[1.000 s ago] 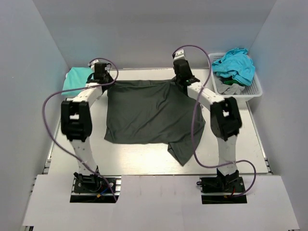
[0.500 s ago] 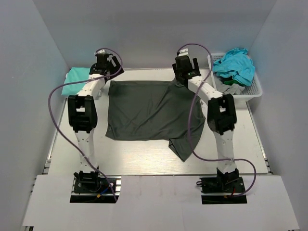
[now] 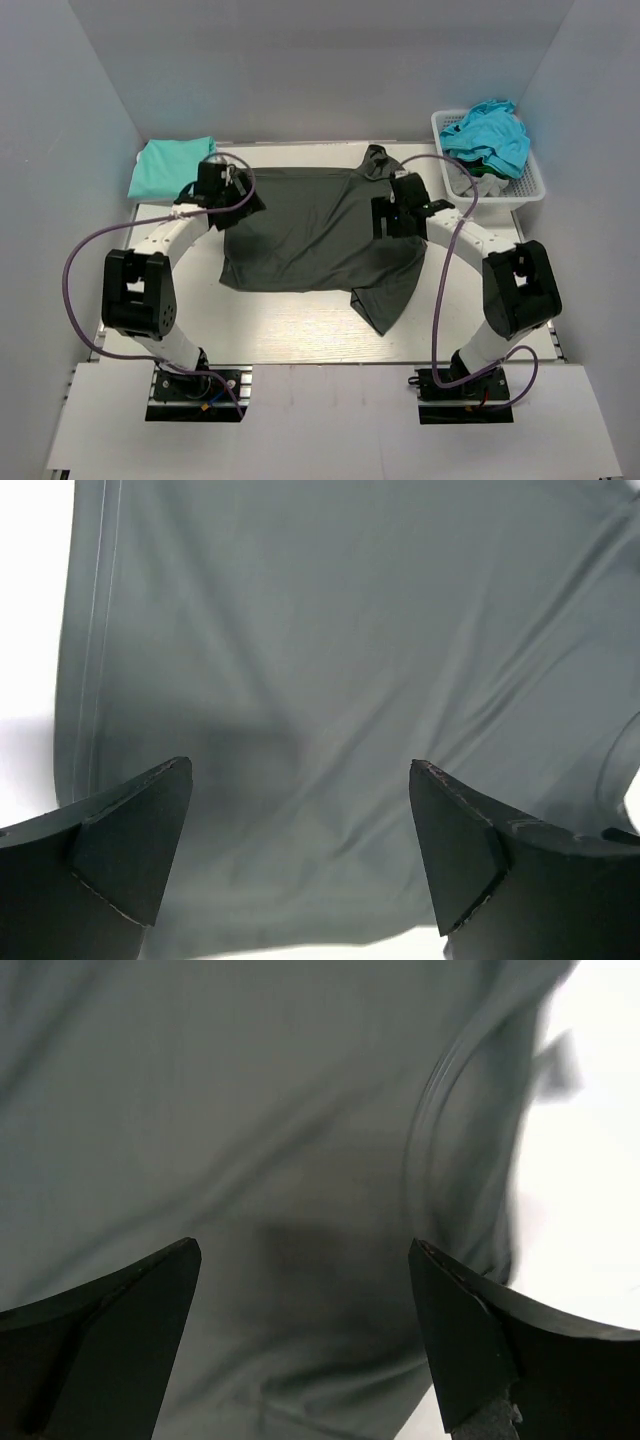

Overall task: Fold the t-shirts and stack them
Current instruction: Flatten out the tshirt

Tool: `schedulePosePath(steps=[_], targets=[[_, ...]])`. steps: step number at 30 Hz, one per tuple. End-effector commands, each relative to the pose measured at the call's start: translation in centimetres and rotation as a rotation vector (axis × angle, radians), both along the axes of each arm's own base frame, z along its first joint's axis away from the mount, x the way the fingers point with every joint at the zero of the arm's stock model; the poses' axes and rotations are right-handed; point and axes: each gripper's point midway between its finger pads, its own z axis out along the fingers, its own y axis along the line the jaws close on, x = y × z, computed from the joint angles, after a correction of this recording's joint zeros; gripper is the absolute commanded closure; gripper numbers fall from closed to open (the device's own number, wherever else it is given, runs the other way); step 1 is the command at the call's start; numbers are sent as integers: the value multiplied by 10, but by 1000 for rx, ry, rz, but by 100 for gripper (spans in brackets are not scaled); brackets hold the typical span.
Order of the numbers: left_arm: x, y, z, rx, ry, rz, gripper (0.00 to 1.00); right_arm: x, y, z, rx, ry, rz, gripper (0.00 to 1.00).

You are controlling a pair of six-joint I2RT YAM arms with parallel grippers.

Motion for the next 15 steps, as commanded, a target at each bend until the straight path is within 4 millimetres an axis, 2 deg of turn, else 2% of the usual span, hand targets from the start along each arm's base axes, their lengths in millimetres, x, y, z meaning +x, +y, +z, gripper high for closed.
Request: schedulePosePath(steps=[1, 2, 3, 4, 5, 6, 7, 9, 10, 11, 12, 13, 15], targets=[[-32, -7, -2, -65, 55, 39, 0, -28, 10, -1, 100, 67, 2, 10], [-46, -3, -12, -57, 89, 55, 0, -41, 6, -7, 101, 89, -9, 10], [-55, 1, -14, -53, 102, 74, 0, -46, 4, -3, 110, 77, -6, 10], [-67, 9, -6, -47, 95, 128, 0, -65, -3, -15, 111, 110, -9, 10], [-84, 16, -16, -33, 128, 165, 0, -70, -2, -15, 125, 110, -6, 10], [-95, 23, -14, -23, 131, 204, 0, -74, -1, -1, 156, 73, 8, 10], [-109, 37, -16, 3, 147, 293, 0, -89, -5, -14, 154, 109, 1, 10], [-134, 52, -8, 14, 102, 369, 0, -95, -5, -9, 175, 92, 5, 10], [-147, 66, -10, 56, 109, 428, 0, -101, -6, 2, 201, 58, 5, 10], [-157, 76, -17, 63, 120, 480, 0, -107, -9, -1, 200, 57, 3, 10], [-162, 83, -15, 81, 96, 502, 0, -112, -11, 2, 202, 41, 5, 10], [-167, 89, -21, 93, 115, 537, 0, -114, -13, 8, 201, 14, 8, 10], [-178, 92, -31, 101, 168, 578, 0, -130, -17, 1, 172, 50, 27, 10]])
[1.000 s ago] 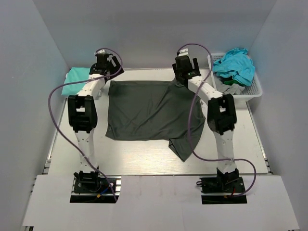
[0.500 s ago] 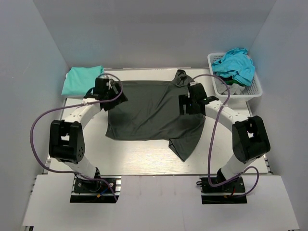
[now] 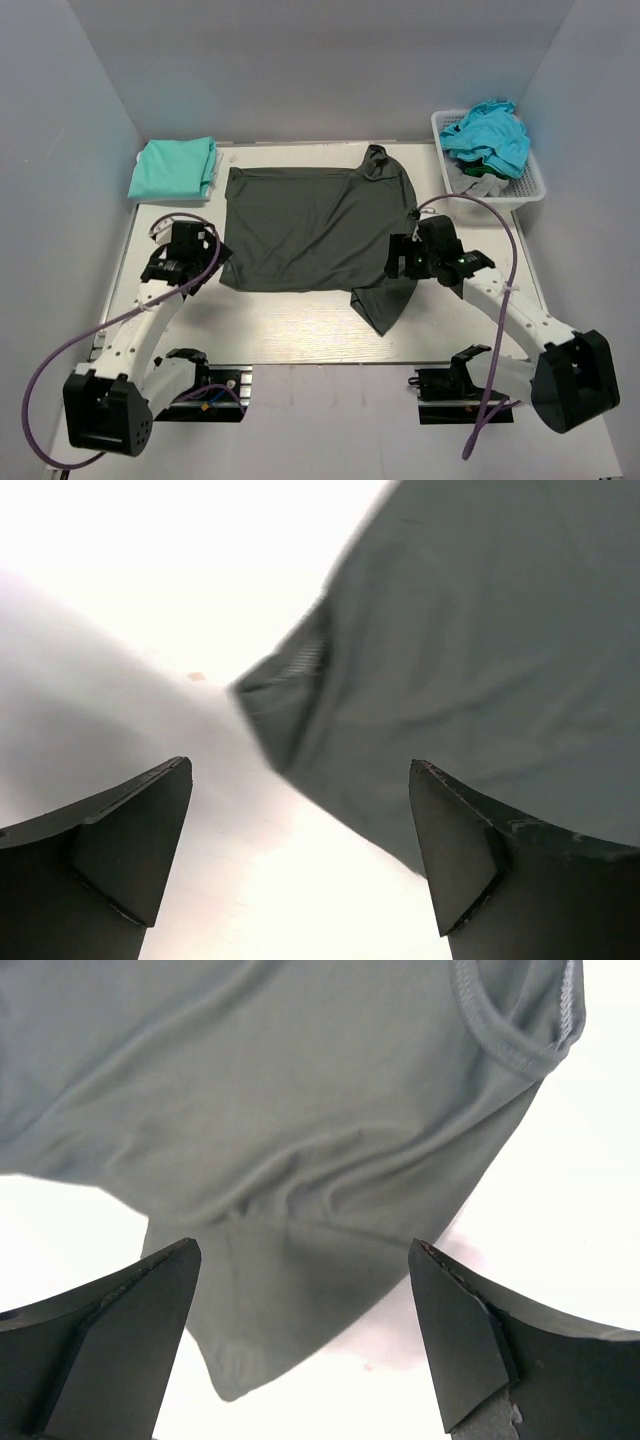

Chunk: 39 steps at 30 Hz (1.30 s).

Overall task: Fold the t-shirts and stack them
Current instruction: Flatten out the tshirt, then grap the side of the flattened tshirt closest away from the robot with both arms

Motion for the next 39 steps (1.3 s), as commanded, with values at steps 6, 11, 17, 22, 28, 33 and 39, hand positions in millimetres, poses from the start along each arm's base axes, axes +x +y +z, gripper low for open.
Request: schedulePosePath(steps=[6, 11, 17, 22, 28, 33, 39], targets=[[-27, 28, -70, 67, 244, 239, 6, -58, 6, -17, -27, 134, 95, 10], [-18, 23, -85, 38, 197, 230, 12, -86, 34, -23, 3, 176, 248, 10], [-7, 13, -100, 13, 189, 159, 24, -105, 52, -40, -77, 186, 390, 10], [-14, 4, -108, -8, 227, 122, 76, -123, 55, -66, -186, 241, 410, 10], [-36, 9, -105, -24, 270, 170, 100, -128, 53, -89, -250, 224, 357, 47], [-47, 11, -92, -52, 253, 231, 100, -141, 44, -102, -195, 319, 102, 100], [-72, 27, -84, -12, 302, 352, 100, -147, 13, -80, -201, 342, -175, 100]])
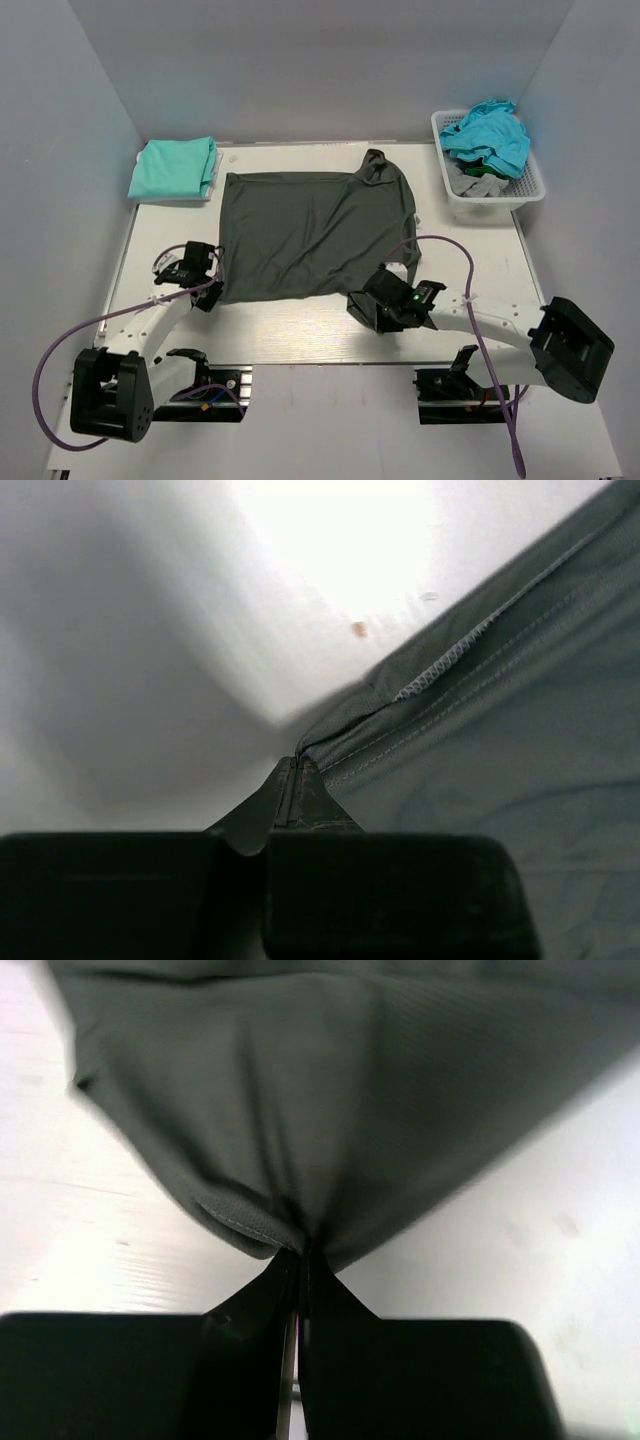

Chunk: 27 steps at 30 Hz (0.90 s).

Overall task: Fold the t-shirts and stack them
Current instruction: Grap the side of the flattened tshirt closest away from the robot with both arms

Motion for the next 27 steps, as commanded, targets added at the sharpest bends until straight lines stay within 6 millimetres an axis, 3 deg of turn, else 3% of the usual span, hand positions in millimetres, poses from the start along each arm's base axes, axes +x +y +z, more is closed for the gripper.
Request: schedulePosePath(steps=[1, 4, 11, 14, 17, 20, 27], targets=[[-22, 17, 6, 55, 61, 107, 100, -27, -63, -5, -202, 82, -230, 100], [-23, 17, 10, 53, 60, 115, 100, -26, -64, 14, -169, 52, -231, 100], [-6, 10, 35, 12, -33, 108, 100, -19, -41, 43, -51, 3, -76, 100], [-6, 14, 38, 31, -33, 116, 100, -15, -39, 52, -39, -16, -32, 100], [-6, 16, 43, 39, -34, 128, 100, -17, -49, 54, -39, -22, -50, 100], [-2, 14, 43, 27, -41, 124, 100, -15, -39, 60, 25, -25, -20, 100], [25, 9, 64, 16, -118, 96, 100, 36, -26, 90, -1, -166, 26, 100]])
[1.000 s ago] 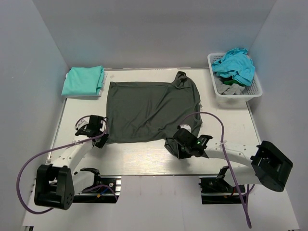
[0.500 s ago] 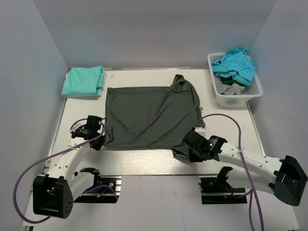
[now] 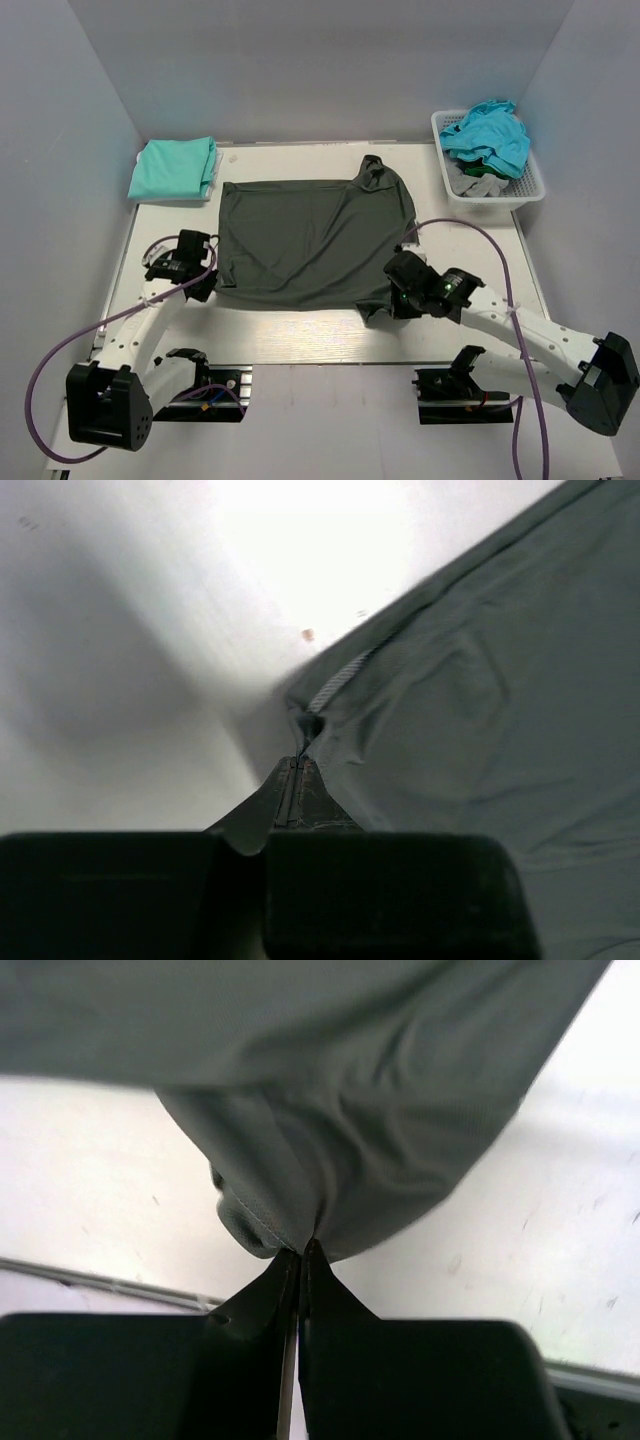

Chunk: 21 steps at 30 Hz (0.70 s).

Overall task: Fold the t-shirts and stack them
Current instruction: Grap the side of the flattened tshirt closest away from the robot with both arms, then fold the flattened tshirt in 1/3 of the way

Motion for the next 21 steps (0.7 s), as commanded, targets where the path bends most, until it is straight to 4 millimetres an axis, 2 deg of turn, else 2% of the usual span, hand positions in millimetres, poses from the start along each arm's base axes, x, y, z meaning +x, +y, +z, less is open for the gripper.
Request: schedulePosePath(steps=[1, 2, 3, 5, 9, 12, 14, 16, 17, 18, 19, 20, 21], targets=[[28, 4, 27, 23, -108, 12, 100, 42, 15, 31, 32, -128, 12, 100], [30, 5, 25, 33, -91, 16, 100, 48, 20, 30, 31, -127, 14, 100], [37, 7, 32, 45, -106, 23, 100, 55, 18, 26, 15, -115, -2, 100], [46, 5, 37, 43, -119, 23, 100, 71, 22, 30, 19, -128, -10, 100], [72, 4, 49, 57, -146, 11, 100, 105, 12, 46, -10, -179, -41, 100], [86, 2, 48, 59, -130, 10, 100, 135, 5, 70, -25, -243, -47, 100], [94, 0, 41, 63, -105, 9, 100, 151, -4, 73, -41, -246, -83, 100], [106, -1, 42, 62, -109, 9, 100, 161, -3, 70, -57, -226, -56, 100], [109, -2, 41, 63, -102, 9, 100, 170, -7, 74, -49, -233, -71, 100], [117, -3, 45, 62, -111, 9, 100, 177, -4, 80, -39, -244, -55, 100], [121, -3, 38, 66, -85, 8, 100, 185, -1, 75, -45, -229, -44, 100], [129, -5, 41, 64, -94, 9, 100, 198, -2, 87, -28, -261, -47, 100], [134, -5, 34, 68, -72, 8, 100, 205, -1, 78, -48, -242, -48, 100]])
